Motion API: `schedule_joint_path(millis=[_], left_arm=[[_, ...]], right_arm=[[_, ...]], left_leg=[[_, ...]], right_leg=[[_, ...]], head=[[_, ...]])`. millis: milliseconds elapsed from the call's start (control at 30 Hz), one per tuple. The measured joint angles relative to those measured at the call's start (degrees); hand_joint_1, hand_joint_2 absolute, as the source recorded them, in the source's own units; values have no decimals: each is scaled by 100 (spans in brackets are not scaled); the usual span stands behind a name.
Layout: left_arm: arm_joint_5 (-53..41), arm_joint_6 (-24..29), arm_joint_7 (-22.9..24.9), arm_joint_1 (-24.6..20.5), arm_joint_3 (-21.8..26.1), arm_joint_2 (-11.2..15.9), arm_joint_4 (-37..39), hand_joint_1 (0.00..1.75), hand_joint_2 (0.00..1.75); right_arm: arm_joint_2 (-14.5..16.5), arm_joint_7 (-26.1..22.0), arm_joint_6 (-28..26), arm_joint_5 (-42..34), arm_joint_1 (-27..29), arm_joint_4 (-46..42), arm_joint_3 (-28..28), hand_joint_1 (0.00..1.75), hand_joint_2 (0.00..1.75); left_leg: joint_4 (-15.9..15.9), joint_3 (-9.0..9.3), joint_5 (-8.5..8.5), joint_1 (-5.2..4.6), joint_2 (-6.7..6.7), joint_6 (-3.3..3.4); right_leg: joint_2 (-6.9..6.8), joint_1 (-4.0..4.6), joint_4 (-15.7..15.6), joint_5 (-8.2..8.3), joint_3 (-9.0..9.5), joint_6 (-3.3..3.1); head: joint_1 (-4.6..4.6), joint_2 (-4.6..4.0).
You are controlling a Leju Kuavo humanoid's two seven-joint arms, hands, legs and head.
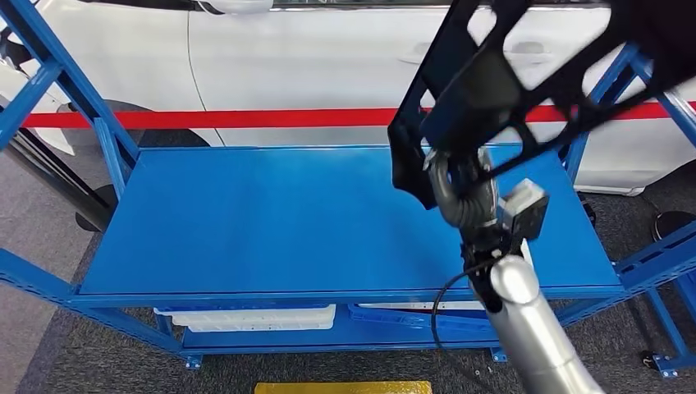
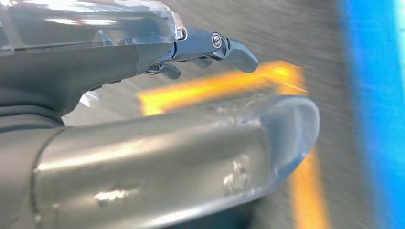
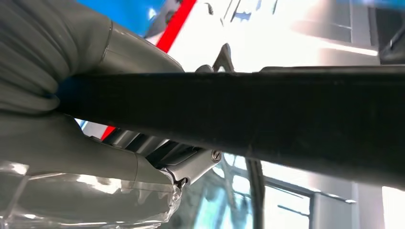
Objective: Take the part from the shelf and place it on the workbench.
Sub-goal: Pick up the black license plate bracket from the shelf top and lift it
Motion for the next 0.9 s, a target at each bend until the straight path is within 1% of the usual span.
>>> schedule_joint_path(millis=[33,100,167,400,533,767,900], left_arm=[[111,-131,-274,-26,74,-21,0,0,175],[227,-250,-489,-79,192,-61,0,0,175],[273,-297,-503,-113,274,-81,0,0,175],[426,-343,-422,-104,503,-89,0,0,175],[473,-308,-387,-101,590,-89,0,0,175],[473,-325,-324,-90,636,-89,0,0,175],[493,-451,-290,-76,662,-88,0,0,175]], right_arm=[[-2,-153,-57,235,313,-167,67,175,175],[-2,-350,-133,513,826,-402,222,175,175],[-2,-419,-168,595,1134,-559,316,175,175],[51,-640,-54,574,1781,-975,436,175,175],[138,-697,-11,578,2009,-1110,488,175,175],[262,-700,-6,589,2214,-1129,552,175,175],[339,-706,-2,557,2312,-1127,552,175,175]], left_leg=[[-1,0,-3,0,-7,0],[-2,-1,-10,-1,-7,-3],[-3,1,-14,-1,-1,-4],[-3,3,-13,-1,1,-4],[-4,4,-13,-1,2,-4],[-4,4,-13,-1,4,-4],[-4,3,-13,-1,4,-4]], right_leg=[[-4,0,1,-4,2,3],[0,0,2,-6,1,5],[5,1,2,-9,0,3],[4,1,2,-11,1,2],[4,1,2,-11,2,2],[4,-1,2,-11,2,3],[4,-1,2,-11,2,3]], head=[[-1,-1],[-3,-1],[-2,-1],[-2,-1],[-2,0],[-2,0],[-2,0]])
